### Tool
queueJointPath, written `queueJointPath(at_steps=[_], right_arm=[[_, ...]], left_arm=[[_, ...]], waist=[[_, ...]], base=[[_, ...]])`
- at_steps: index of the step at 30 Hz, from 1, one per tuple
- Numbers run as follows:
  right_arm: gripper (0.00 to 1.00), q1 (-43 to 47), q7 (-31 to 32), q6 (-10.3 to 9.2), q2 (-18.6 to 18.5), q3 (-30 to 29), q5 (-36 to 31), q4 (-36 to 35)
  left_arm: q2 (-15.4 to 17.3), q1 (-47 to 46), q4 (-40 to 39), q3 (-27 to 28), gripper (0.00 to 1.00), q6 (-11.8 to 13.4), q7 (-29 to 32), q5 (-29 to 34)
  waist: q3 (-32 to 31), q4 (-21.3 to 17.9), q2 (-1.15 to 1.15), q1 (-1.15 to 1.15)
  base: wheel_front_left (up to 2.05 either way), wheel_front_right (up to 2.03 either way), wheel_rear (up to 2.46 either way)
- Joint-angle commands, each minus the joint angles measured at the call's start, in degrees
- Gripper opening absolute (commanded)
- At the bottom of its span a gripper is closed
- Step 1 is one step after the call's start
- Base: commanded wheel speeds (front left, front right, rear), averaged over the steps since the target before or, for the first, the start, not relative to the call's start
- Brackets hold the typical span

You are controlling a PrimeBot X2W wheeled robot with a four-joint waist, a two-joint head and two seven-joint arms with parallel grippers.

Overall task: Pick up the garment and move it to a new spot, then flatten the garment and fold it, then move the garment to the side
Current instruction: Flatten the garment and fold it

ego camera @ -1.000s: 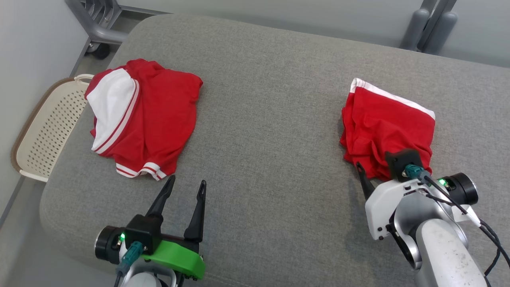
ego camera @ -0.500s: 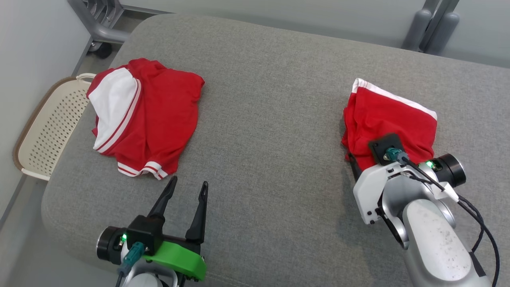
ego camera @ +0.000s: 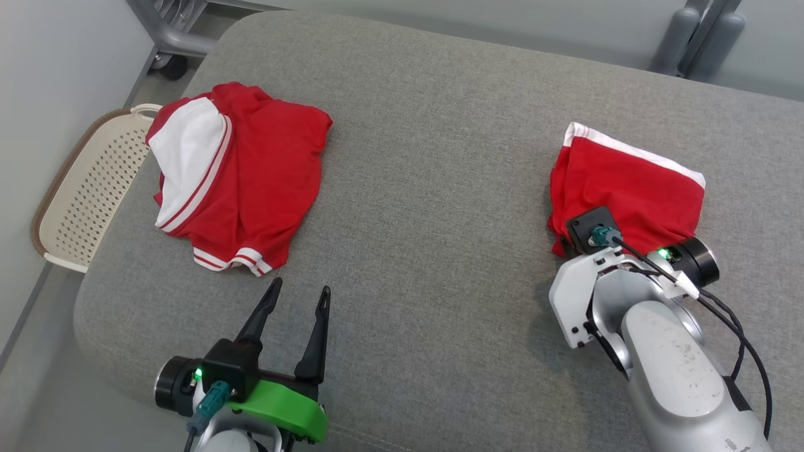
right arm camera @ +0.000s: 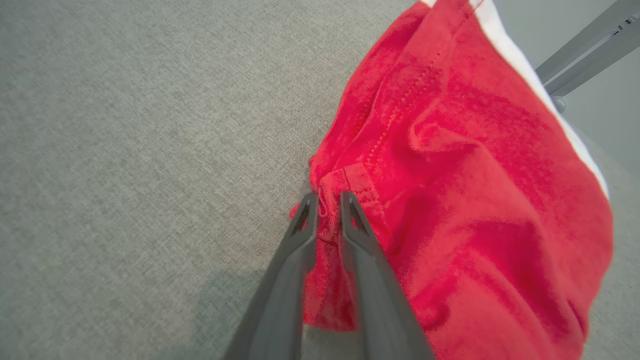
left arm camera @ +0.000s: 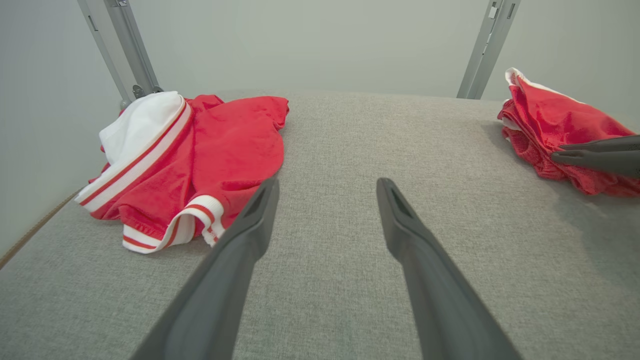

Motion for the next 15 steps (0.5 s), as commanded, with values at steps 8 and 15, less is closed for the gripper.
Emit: queueJointPath(at_steps=[8, 15], right_arm=[[0.0, -0.91, -2.01, -0.06, 0.98, 2.63, 0.24, -0.39], [0.0, 2.17, -1.7, -0.06, 1.47, 5.27, 1.85, -3.62]], left_arm=[[-0.05, -0.58, -0.29, 0.46, 1.0, 0.32, -0.02, -0.16], [-0.07, -0.63, -0.42, 0.76, 1.0, 0.31, -0.02, 0.0]], waist=[[0.08, -0.25, 0.0, 0.0], [0.02, -0.7, 0.0, 0.0]], base=[[0.0, 0.0, 0.0], [0.0, 0.0, 0.0]])
